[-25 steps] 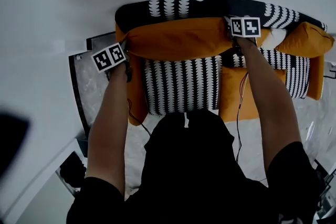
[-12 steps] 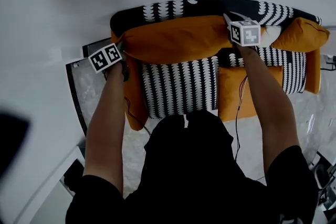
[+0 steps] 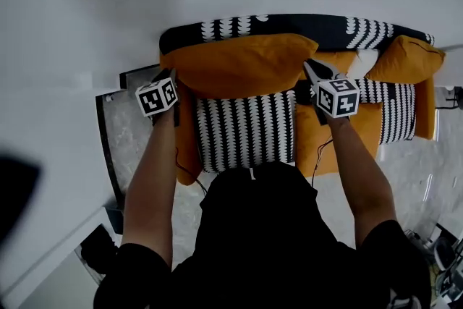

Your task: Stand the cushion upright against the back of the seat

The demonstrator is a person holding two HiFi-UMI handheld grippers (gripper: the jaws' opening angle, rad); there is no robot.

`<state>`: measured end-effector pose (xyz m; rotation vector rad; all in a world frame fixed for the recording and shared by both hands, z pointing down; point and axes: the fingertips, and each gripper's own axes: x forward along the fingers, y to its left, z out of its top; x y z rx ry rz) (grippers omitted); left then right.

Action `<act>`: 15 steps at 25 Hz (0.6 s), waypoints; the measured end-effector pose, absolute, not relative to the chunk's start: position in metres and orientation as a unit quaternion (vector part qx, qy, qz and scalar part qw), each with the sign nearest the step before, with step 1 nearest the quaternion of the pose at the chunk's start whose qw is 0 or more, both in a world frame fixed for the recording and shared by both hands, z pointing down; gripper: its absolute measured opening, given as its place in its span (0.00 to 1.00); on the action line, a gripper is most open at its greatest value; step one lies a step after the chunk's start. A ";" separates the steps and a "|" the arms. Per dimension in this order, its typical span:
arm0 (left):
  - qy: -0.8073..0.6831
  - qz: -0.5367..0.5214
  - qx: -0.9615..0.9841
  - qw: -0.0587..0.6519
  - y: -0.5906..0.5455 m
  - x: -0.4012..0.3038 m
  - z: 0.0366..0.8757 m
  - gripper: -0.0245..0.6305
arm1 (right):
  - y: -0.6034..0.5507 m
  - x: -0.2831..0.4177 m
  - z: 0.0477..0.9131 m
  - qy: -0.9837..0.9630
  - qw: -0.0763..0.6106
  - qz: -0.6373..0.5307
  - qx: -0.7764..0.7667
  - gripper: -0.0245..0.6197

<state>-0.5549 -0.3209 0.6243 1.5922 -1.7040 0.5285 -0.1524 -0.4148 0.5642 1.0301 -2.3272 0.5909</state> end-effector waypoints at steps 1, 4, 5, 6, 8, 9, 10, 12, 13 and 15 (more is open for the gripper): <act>-0.662 0.206 0.624 0.360 -0.316 -0.550 0.621 0.17 | -0.407 -0.151 0.558 -0.861 0.252 0.224 0.381 0.10; -0.656 0.203 0.639 0.346 -0.299 -0.534 0.607 0.17 | -0.386 -0.151 0.536 -0.865 0.227 0.239 0.379 0.10; -0.652 0.200 0.646 0.342 -0.293 -0.527 0.599 0.17 | -0.378 -0.151 0.529 -0.867 0.221 0.241 0.376 0.10; -0.648 0.196 0.654 0.337 -0.288 -0.519 0.590 0.17 | -0.369 -0.151 0.520 -0.870 0.217 0.242 0.371 0.10; -0.640 0.187 0.670 0.326 -0.278 -0.502 0.570 0.17 | -0.352 -0.150 0.502 -0.876 0.206 0.240 0.363 0.10; -0.637 0.182 0.677 0.320 -0.274 -0.494 0.559 0.17 | -0.344 -0.148 0.493 -0.879 0.200 0.240 0.360 0.10; -0.635 0.176 0.684 0.314 -0.270 -0.486 0.548 0.17 | -0.338 -0.145 0.485 -0.882 0.193 0.240 0.358 0.10; -0.631 0.164 0.696 0.301 -0.265 -0.469 0.525 0.17 | -0.329 -0.138 0.469 -0.886 0.179 0.240 0.354 0.10; -0.628 0.157 0.703 0.294 -0.262 -0.460 0.514 0.17 | -0.325 -0.135 0.462 -0.888 0.173 0.239 0.352 0.10; -0.623 0.143 0.716 0.280 -0.257 -0.443 0.493 0.17 | -0.319 -0.131 0.449 -0.893 0.162 0.234 0.350 0.10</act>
